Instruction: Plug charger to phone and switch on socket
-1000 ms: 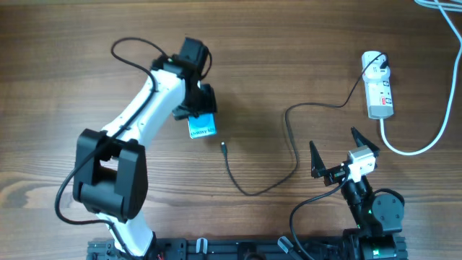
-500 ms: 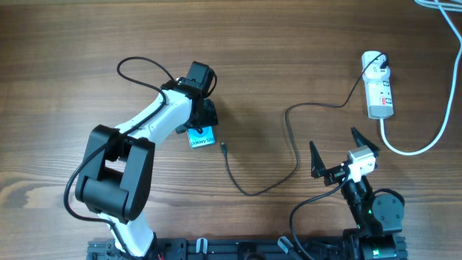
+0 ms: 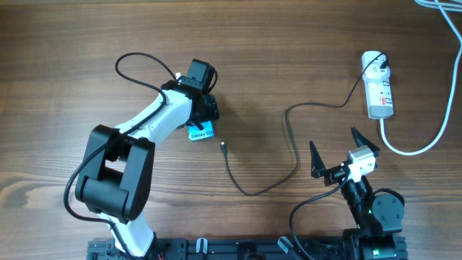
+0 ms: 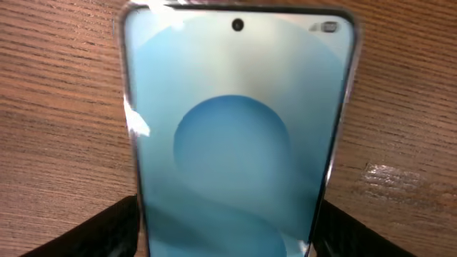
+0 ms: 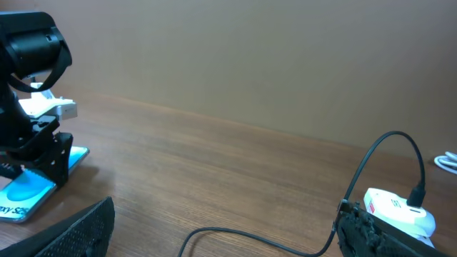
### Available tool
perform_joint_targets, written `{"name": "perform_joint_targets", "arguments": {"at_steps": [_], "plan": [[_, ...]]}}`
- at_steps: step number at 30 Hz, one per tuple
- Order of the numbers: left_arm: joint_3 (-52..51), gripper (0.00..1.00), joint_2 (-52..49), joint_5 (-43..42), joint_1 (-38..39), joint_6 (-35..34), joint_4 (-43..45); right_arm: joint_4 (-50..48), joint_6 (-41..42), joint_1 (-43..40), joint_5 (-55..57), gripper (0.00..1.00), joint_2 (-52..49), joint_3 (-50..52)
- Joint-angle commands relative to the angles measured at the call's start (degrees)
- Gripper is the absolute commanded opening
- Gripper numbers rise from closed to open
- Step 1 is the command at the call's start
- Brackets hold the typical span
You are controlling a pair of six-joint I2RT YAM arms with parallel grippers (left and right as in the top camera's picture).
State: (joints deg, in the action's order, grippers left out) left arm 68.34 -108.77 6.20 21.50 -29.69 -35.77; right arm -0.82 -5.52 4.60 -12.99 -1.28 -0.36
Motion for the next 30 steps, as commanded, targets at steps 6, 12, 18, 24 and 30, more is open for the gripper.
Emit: {"name": "perform_joint_targets", "arguments": {"at_steps": [6,12,18,24,30], "plan": [[0.09,1.00,0.24,0.70,-0.04,0.17,-0.42,-0.13,-0.48,0.26,0.50,1.00,0.26,0.07],[11.39,1.00,0.46,-11.39,-4.17,5.49,-9.29,-0.13,-0.50,0.26,0.50,1.00,0.26,0.07],[11.61,1.00,0.17,-13.46,-5.01,5.46,-10.25,-0.13,-0.50,0.26,0.50,1.00,0.26,0.07],[9.84,1.00,0.15,-12.57,-2.99,5.40,-10.12,-0.13,-0.50,0.26,0.50,1.00,0.26,0.07],[4.02,1.00,-0.02,-5.73,-1.64,3.54,-7.13,-0.13,-0.48,0.26,0.50,1.00,0.26,0.07]]}}
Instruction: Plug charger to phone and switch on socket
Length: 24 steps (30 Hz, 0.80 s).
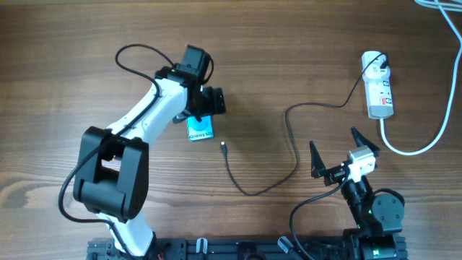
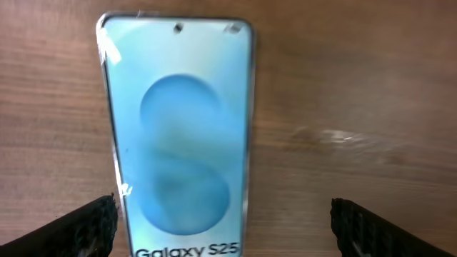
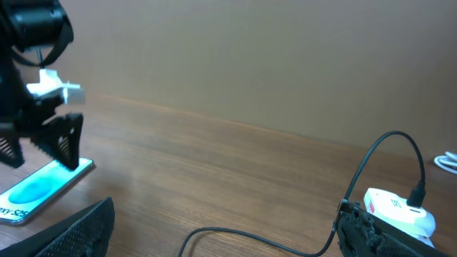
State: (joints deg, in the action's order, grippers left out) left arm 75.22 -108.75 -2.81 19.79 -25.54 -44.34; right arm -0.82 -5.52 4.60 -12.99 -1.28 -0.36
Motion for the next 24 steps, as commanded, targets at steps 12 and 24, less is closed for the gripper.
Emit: {"name": "perform_joint_targets", "arguments": {"at_steps": [12,24], "plan": [[-4.94,0.91,-5.44,5.90,-0.02,-3.26,5.03,-0.13,-0.50,0.26,0.50,1.00,0.26,0.07],[-4.83,0.94,-5.38,11.93,-0.09,-3.23,3.80,-0.13,-0.50,0.26,0.50,1.00,0.26,0.07]]}}
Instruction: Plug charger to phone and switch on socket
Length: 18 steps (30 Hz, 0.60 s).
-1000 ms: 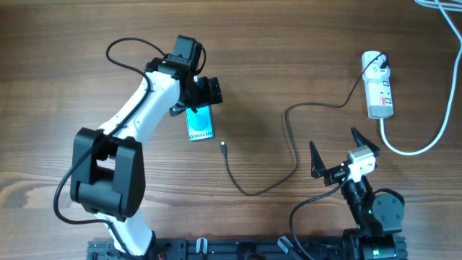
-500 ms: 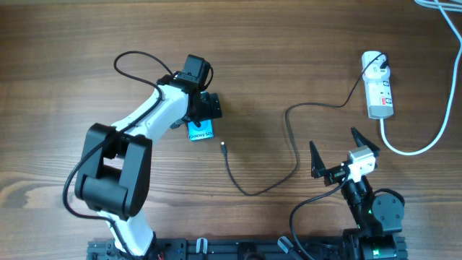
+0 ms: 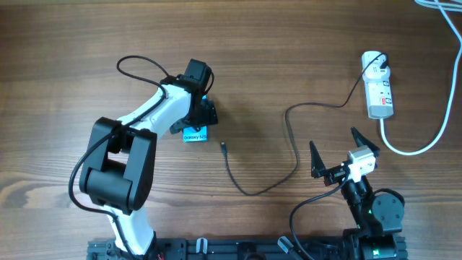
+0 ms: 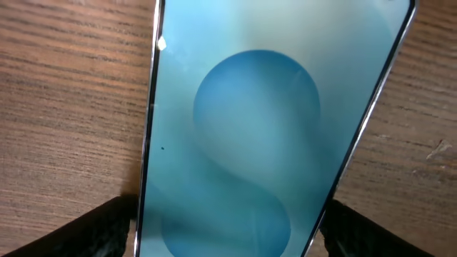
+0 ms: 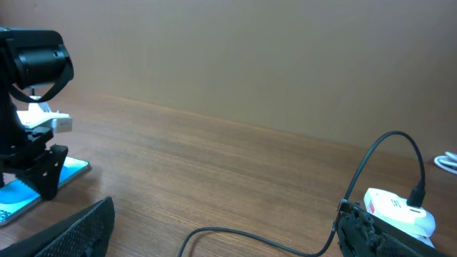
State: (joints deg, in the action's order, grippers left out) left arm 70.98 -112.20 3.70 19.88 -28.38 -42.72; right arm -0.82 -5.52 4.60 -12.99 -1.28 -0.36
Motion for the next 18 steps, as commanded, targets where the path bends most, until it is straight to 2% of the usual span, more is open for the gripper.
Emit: {"name": "perform_joint_targets", "arguments": {"at_steps": [1,3,6,12,15,18], "plan": [[-0.59,0.98,-1.92,7.80,-0.17,-0.37,3.28,-0.13,-0.50,0.26,0.50,1.00,0.26,0.07],[-0.59,1.00,-1.92,9.18,-0.17,0.70,5.55,-0.13,-0.48,0.26,0.50,1.00,0.26,0.07],[-0.59,1.00,-1.92,5.95,-0.07,4.17,5.88,-0.13,-0.50,0.26,0.50,1.00,0.26,0.07],[-0.59,0.98,-1.92,3.17,-0.11,4.31,5.51,-0.13,-0.48,0.26,0.50,1.00,0.26,0.07],[-0.59,0.97,-1.92,0.87,-0.13,8.46,5.53,-0.13,-0.48,0.26,0.50,1.00,0.26,0.07],[-0.59,0.99,-1.92,-1.36,-0.13,8.70,5.73,-0.13,-0.50,0.26,0.50,1.00,0.26,0.07]]}}
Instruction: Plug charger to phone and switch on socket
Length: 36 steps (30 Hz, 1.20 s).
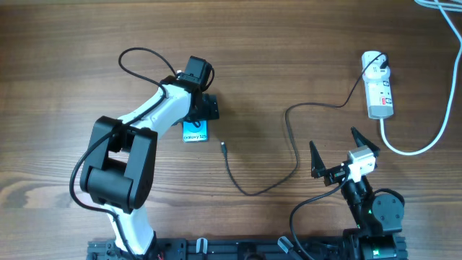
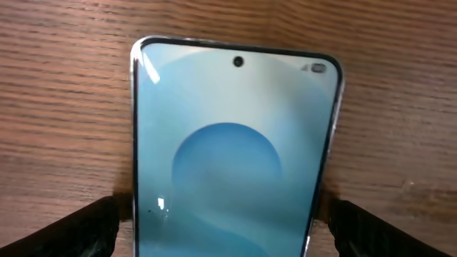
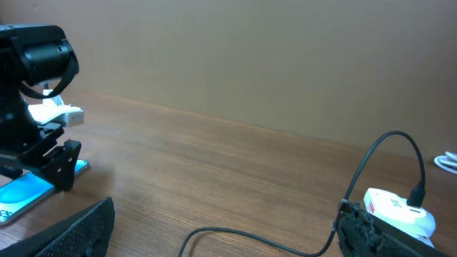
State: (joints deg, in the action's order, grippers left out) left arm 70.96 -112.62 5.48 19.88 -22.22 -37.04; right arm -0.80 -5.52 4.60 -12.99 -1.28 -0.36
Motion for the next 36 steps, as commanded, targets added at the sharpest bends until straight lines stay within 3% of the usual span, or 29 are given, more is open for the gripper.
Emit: {"name": "perform_joint_targets", "arguments": {"at_steps": [1,15,19,26,28,31,36], "plan": [[-0.57,1.00,-1.51,-3.06,-0.13,2.56,0.20,-0.15,-0.48,0.26,0.50,1.00,0.26,0.07],[-0.57,0.97,-0.20,-6.14,-0.13,2.32,-3.63,-0.15,-0.48,0.26,0.50,1.00,0.26,0.07],[-0.57,0.78,-0.20,-6.54,-0.11,2.29,-2.58,-0.72,4.09,0.26,-5.66,1.00,0.26,0.07],[-0.57,0.85,-0.20,-8.92,-0.11,1.36,-1.88,-6.34,15.15,0.26,-12.41,1.00,0.26,-0.35],[-0.57,0.90,-0.20,-8.92,-0.13,0.76,-1.92,-5.46,15.13,0.26,-12.39,1.00,0.11,-2.75],[-0.57,0.84,-0.20,-8.90,-0.11,0.76,-1.77,-4.24,15.08,0.26,-12.68,1.00,-3.15,-8.90],[-0.57,0.89,-0.20,-8.87,-0.11,0.79,-1.27,8.39,12.94,0.26,-13.07,1.00,-16.63,-25.68]]}}
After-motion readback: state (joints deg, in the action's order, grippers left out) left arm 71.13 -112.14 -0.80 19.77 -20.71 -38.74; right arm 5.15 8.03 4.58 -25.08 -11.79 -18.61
